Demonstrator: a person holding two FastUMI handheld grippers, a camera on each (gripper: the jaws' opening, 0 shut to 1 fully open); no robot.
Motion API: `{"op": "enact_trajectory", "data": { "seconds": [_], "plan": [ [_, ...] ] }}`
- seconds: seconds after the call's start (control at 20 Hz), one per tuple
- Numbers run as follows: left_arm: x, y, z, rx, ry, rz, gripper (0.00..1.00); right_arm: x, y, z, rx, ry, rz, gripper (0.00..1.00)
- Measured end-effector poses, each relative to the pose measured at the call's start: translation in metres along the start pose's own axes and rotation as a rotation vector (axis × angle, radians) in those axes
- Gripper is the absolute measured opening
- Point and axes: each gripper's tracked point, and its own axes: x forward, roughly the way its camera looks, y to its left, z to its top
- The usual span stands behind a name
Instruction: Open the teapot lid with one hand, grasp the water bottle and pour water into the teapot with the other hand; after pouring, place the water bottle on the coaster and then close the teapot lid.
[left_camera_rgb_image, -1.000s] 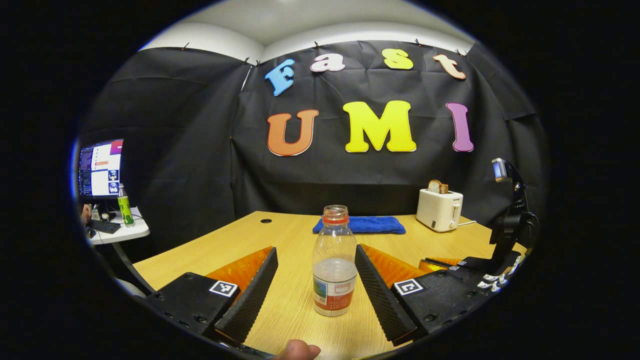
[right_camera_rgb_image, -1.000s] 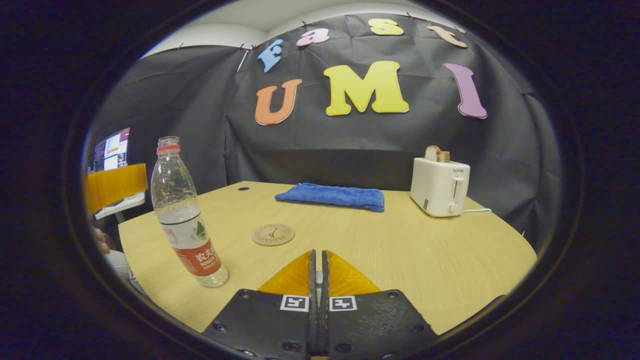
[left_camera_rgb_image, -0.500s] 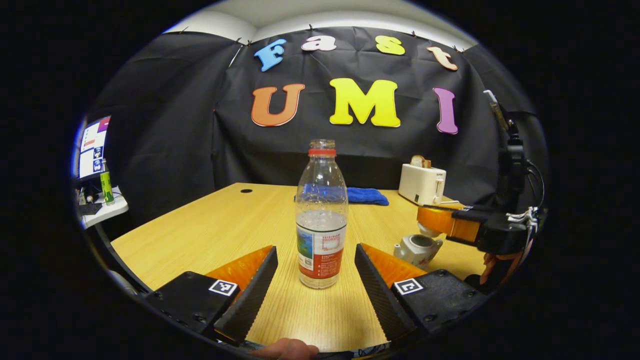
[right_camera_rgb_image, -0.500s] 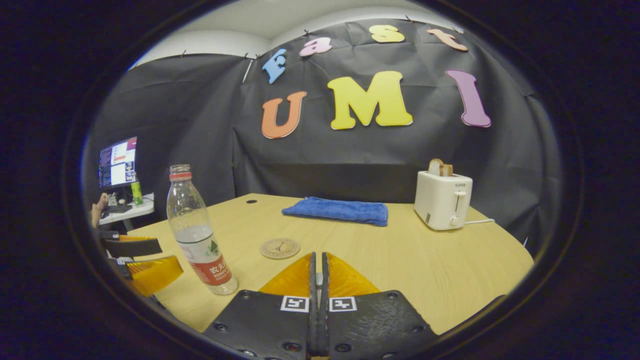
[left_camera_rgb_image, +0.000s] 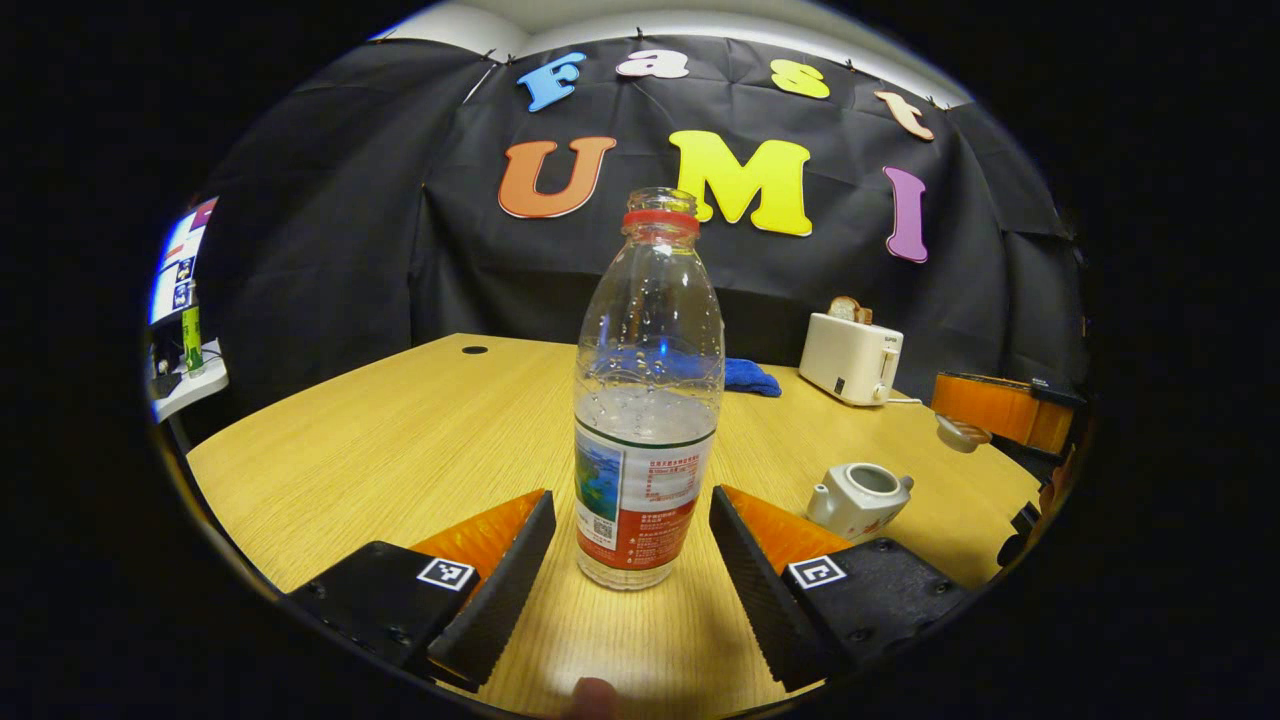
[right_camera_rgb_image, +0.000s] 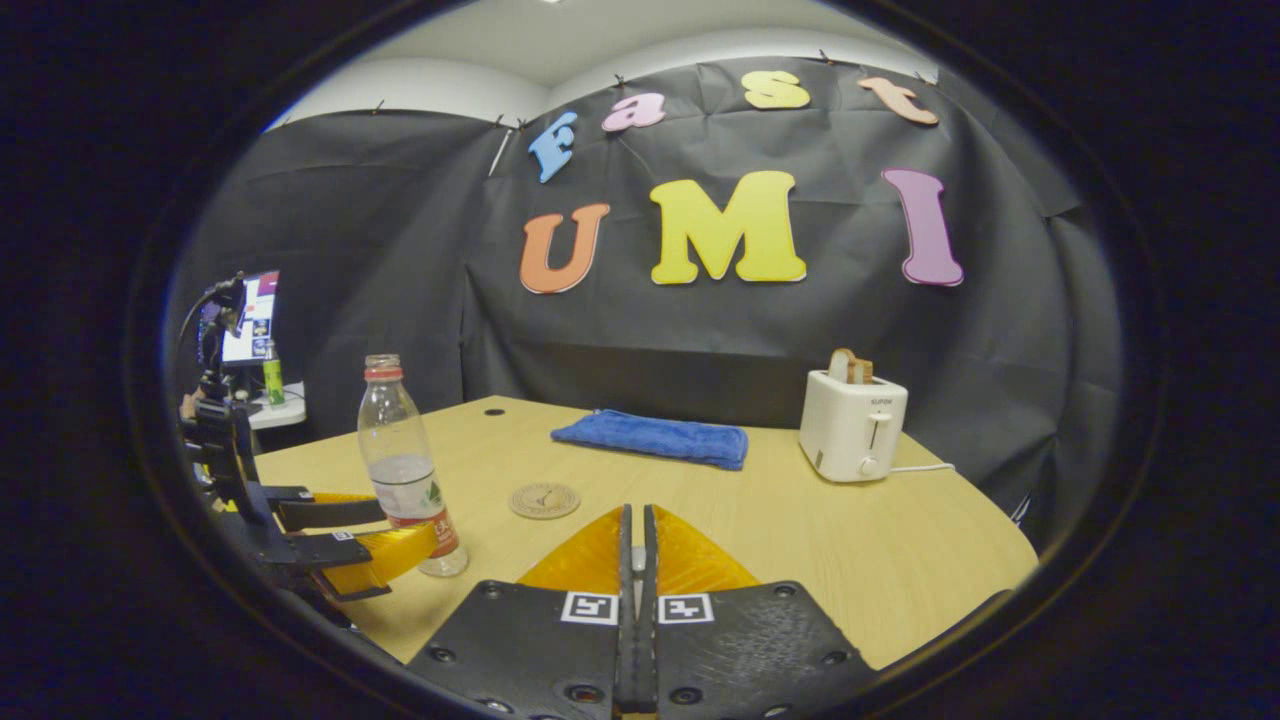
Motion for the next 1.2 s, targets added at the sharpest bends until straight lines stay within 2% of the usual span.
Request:
{"op": "enact_trajectory", "data": {
  "seconds": [0.15,0.2,0.4,0.6,0.75,1.0,1.2],
  "plan": [
    [0.000,0.002,0.009,0.033,-0.020,0.008,0.97,-0.002,0.001,-0.002,0.010,0.012,0.010,0.00],
    [0.002,0.003,0.008,0.040,-0.020,0.009,0.91,-0.001,0.000,-0.004,0.015,0.016,0.013,0.00],
    [0.007,0.007,0.012,0.077,-0.005,0.023,0.77,-0.005,-0.002,-0.007,0.019,0.023,0.019,0.00],
    [0.002,0.016,0.024,0.197,-0.004,0.055,0.76,-0.009,-0.009,-0.007,0.020,0.026,0.020,0.00],
    [-0.002,0.024,0.038,0.367,-0.028,0.083,0.75,-0.013,-0.016,-0.007,0.031,0.030,0.024,0.00],
    [-0.005,0.051,0.055,0.790,-0.030,0.190,0.72,-0.021,-0.033,-0.011,0.041,0.042,0.010,0.00],
    [-0.005,0.052,0.056,1.011,-0.002,0.202,0.71,-0.030,-0.045,-0.020,0.036,0.057,0.004,0.00]
  ]
}}
